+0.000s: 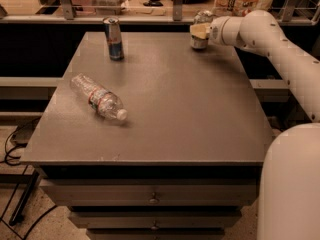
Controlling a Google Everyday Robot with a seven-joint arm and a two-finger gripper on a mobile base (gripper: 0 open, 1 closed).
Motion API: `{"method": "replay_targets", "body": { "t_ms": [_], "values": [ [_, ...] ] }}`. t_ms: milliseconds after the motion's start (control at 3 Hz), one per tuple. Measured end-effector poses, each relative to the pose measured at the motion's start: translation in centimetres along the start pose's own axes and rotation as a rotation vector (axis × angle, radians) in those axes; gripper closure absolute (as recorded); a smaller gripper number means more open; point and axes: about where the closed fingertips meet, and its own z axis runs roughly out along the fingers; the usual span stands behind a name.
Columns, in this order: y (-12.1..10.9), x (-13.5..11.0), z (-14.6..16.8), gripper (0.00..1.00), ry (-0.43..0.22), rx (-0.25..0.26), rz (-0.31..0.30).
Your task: Pick 7up can
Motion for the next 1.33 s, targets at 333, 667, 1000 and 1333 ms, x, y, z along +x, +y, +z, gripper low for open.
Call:
{"method": "replay_targets", "body": {
  "t_ms": [333,667,1000,1333],
  "values": [
    [1.0,-3.4,-2.8,0.94,-0.047,-0.012,-0.048],
    [3.0,-8.9,-6.4,1.0,-0.105,-0.035,-0.145],
    [5.0,-14.4,-10.0,1.0,-0.17,-0.061,-0.255],
    [5.0,-14.4,-10.0,1.0,-0.17,-0.061,-0.255]
  ]
}}
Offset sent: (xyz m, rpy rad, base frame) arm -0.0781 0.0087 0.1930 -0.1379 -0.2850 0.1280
